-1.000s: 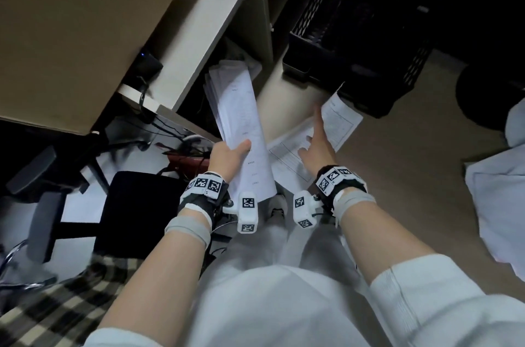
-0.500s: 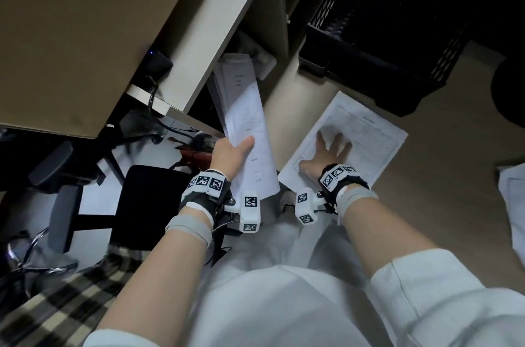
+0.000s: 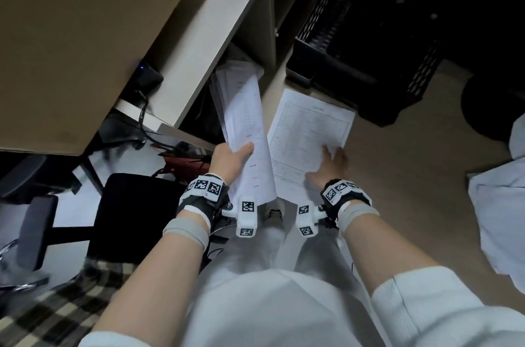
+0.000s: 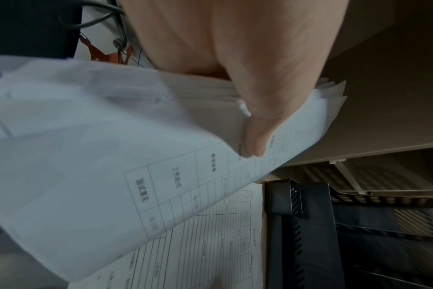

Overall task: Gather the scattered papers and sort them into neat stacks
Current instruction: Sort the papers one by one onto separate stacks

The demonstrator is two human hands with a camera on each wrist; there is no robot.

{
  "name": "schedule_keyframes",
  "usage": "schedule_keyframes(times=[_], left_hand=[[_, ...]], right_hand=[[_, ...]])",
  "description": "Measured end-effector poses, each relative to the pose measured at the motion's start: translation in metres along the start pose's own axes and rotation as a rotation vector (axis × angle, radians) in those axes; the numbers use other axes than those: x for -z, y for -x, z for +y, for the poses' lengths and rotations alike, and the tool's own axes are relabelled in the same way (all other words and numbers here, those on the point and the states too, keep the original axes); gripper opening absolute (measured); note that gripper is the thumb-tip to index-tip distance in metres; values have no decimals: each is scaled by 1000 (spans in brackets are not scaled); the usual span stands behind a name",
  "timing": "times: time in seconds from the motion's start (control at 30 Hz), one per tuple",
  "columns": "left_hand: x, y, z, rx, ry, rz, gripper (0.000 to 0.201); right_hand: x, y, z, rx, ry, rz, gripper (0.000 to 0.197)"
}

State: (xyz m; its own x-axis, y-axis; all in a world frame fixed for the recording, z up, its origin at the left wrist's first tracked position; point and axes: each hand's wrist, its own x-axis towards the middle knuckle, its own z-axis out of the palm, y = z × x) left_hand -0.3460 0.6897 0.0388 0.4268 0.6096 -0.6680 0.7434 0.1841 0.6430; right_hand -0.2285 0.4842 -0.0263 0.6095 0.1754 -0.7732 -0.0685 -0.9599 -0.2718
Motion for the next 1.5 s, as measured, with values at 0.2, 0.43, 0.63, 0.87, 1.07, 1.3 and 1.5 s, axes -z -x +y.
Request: schedule_keyframes(times=[0.2,0.43,0.63,0.87,1.07,1.3,1.5], left_hand=[[8,-1,-8,36,30,3,25],[21,-1,-9,13,21,7,12],[7,8,10,-33,6,-71,26],[-38,33,35,-135,-51,-277,50],[-74,69,57,-128,30,-472,47],[-108,106,65,-139,109,-516,44],[-128,128,60,-203,82,-555,33]], right_hand=[[-19,-1,-35,-40,14,-112,108],[-18,0,-57,-34,-37,-132,105],[-2,7,-41,50,-343,72,92],[54,59,-37,337,-833,-94,49],[85,91,2,392,-761,-20,69],[106,126,40,401,-664,-82,96],[108,129,68,412,-653,-95,107]])
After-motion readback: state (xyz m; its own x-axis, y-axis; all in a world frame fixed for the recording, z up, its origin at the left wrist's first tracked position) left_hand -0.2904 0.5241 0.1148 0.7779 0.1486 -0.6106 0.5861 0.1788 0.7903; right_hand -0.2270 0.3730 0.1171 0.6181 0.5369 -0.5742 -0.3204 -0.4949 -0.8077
